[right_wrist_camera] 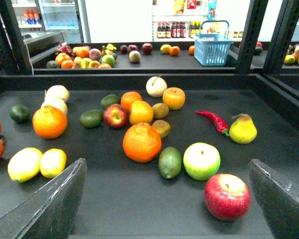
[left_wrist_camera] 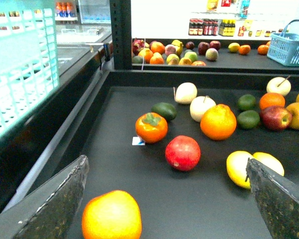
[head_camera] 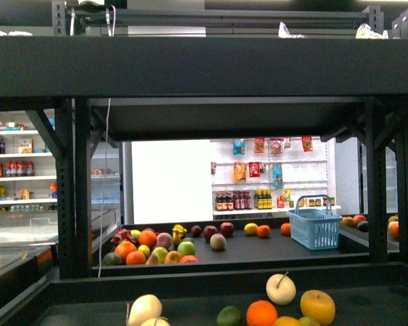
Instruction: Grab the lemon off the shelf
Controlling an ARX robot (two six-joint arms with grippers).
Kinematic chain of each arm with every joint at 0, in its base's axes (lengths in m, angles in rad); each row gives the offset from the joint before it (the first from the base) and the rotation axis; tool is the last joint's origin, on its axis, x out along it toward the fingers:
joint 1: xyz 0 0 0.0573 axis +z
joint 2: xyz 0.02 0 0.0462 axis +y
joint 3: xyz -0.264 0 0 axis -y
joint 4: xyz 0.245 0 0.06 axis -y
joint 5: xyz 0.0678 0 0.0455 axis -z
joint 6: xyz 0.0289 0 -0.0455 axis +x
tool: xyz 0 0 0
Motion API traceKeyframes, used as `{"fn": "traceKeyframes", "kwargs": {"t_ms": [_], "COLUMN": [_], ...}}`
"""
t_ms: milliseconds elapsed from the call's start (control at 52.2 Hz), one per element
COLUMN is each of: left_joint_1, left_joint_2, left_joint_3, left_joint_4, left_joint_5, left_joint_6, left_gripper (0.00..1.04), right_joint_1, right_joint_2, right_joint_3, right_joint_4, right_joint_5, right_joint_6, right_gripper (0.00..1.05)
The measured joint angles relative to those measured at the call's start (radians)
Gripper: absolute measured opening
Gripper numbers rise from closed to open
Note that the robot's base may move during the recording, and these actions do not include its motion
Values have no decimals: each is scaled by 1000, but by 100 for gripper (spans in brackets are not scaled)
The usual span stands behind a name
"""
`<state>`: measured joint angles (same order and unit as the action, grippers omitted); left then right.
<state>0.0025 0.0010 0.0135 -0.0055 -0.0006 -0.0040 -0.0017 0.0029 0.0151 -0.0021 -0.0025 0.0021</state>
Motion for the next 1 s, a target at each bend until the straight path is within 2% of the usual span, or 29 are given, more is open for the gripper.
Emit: {"fn": "traceKeyframes", "kwargs": {"t_ms": [882,939,997], "left_joint_1": [0,23,75], "left_joint_2": [2,44,111], "left_joint_3": [1,30,39], "left_joint_4": [-3,-101,-146], "left_joint_5": [2,59,138], "left_joint_6": [-5,-117,-326], "left_gripper": [97,97,97], "right_joint_1": [0,0,0], "right_joint_2": [0,0,0], "right_joint_3": [0,0,0], "right_joint_4": [0,0,0], "right_joint_5": [0,0,0], "right_joint_6": [0,0,0], "right_gripper": [97,97,97]}}
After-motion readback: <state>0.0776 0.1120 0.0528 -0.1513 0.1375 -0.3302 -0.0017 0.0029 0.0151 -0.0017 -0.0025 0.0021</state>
